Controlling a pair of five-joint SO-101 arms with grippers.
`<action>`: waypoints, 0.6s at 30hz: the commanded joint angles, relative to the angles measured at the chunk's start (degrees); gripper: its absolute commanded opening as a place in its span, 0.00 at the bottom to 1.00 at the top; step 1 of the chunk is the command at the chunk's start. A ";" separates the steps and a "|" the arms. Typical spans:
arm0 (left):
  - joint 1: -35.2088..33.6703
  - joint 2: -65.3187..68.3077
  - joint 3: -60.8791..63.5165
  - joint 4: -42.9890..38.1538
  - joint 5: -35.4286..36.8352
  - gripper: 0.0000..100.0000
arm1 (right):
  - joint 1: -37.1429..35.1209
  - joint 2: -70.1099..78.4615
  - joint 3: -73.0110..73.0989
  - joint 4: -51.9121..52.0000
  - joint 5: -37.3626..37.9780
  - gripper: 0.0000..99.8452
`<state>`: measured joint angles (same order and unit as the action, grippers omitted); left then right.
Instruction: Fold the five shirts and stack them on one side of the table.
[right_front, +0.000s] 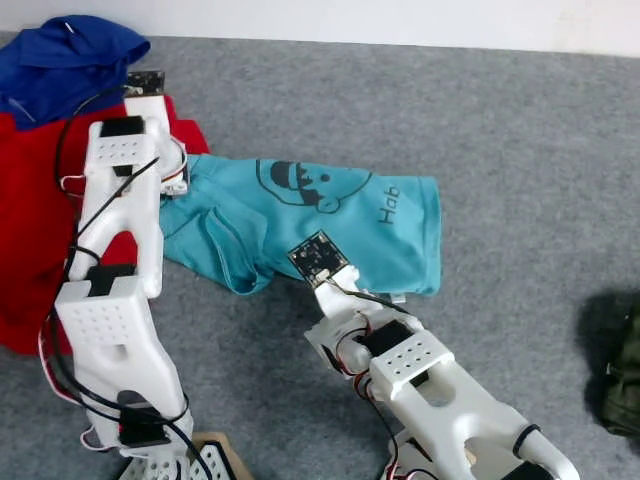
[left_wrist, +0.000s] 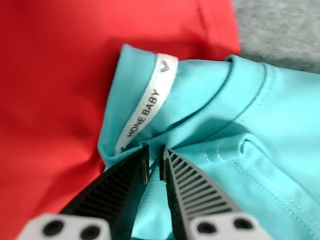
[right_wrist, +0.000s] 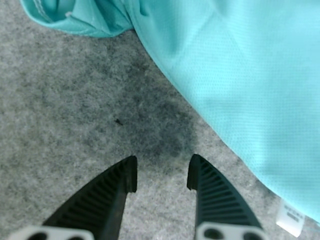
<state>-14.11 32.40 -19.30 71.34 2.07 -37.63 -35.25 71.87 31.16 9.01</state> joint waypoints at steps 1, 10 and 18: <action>-1.01 -1.01 -2.24 0.62 0.00 0.07 | 1.27 -0.66 -0.22 -1.10 0.79 0.18; -0.40 -11.91 -2.15 6.95 0.26 0.07 | 1.27 -0.66 -0.22 -1.10 0.79 0.18; 4.70 -23.08 1.19 21.36 -5.45 0.14 | 1.27 -0.66 -0.22 -1.10 0.79 0.18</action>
<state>-12.79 14.11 -19.03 88.92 0.66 -37.63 -35.25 71.87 31.16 9.01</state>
